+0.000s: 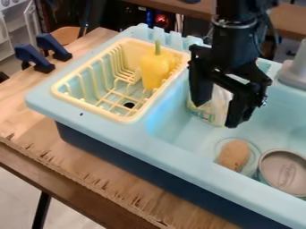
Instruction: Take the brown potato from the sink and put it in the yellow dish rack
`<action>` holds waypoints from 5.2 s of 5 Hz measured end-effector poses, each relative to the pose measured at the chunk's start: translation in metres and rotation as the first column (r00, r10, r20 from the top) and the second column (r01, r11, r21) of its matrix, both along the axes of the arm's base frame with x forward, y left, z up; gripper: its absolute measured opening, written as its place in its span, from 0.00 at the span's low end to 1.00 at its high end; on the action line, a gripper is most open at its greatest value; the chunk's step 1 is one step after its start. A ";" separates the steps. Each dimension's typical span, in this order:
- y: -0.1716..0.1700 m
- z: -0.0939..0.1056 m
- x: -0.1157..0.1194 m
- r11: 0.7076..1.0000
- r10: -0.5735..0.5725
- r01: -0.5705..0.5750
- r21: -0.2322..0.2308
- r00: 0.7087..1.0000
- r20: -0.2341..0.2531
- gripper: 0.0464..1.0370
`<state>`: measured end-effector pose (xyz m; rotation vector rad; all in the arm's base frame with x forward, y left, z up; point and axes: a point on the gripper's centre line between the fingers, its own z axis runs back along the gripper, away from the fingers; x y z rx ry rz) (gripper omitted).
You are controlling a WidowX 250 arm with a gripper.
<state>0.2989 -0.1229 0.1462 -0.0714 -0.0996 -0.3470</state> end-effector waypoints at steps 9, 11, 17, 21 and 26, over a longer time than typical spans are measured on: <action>-0.025 -0.050 -0.007 0.986 0.062 -0.086 -0.144 0.984 -0.166 0.46; -0.016 0.002 -0.013 0.992 0.068 -0.071 -0.103 0.997 -0.037 0.46; 0.097 0.041 -0.036 0.947 0.316 -0.313 0.069 0.948 -0.038 0.46; 0.127 -0.001 -0.028 0.836 0.528 -0.545 0.069 0.831 0.174 0.46; 0.147 -0.037 -0.004 0.820 0.556 -0.565 0.086 0.824 0.111 0.48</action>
